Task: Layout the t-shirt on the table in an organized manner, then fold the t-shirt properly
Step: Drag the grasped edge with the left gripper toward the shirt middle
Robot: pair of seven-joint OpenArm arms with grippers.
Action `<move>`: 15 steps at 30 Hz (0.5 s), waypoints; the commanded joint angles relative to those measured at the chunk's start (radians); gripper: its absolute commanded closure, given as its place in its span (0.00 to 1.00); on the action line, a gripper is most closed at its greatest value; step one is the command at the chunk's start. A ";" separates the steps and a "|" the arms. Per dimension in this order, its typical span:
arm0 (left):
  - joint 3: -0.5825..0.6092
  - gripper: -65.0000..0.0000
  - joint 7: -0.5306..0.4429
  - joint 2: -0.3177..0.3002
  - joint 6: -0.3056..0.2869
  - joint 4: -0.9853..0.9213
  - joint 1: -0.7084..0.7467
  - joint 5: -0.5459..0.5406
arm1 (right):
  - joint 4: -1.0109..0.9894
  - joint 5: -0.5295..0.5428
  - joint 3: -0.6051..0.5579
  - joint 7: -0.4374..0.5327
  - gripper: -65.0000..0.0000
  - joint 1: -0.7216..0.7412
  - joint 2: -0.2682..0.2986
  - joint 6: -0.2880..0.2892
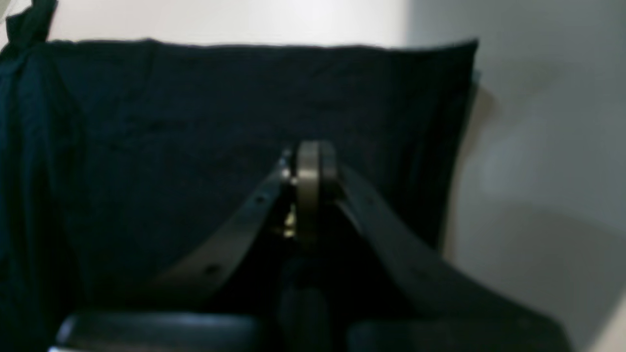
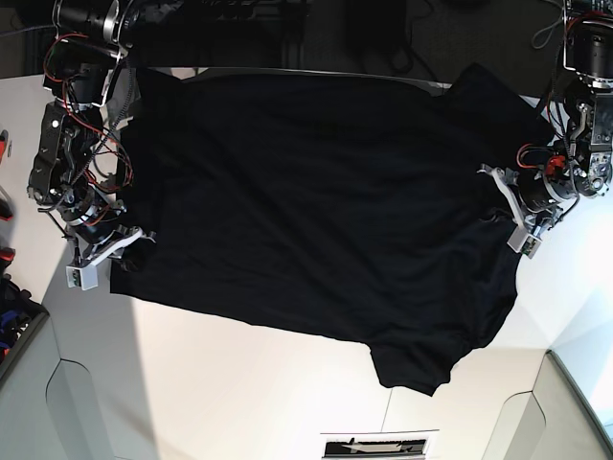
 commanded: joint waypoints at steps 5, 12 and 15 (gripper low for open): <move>-0.005 1.00 -0.014 -0.011 0.026 -0.010 0.004 0.059 | 0.014 0.017 0.000 -0.003 1.00 0.012 0.011 0.010; -0.005 1.00 -0.038 0.077 0.082 -0.141 -0.079 0.160 | 0.015 0.069 0.000 -0.019 1.00 -0.074 0.014 0.010; -0.005 1.00 -0.047 0.111 0.082 -0.245 -0.143 0.163 | 0.017 0.121 0.000 -0.019 1.00 -0.128 0.023 0.010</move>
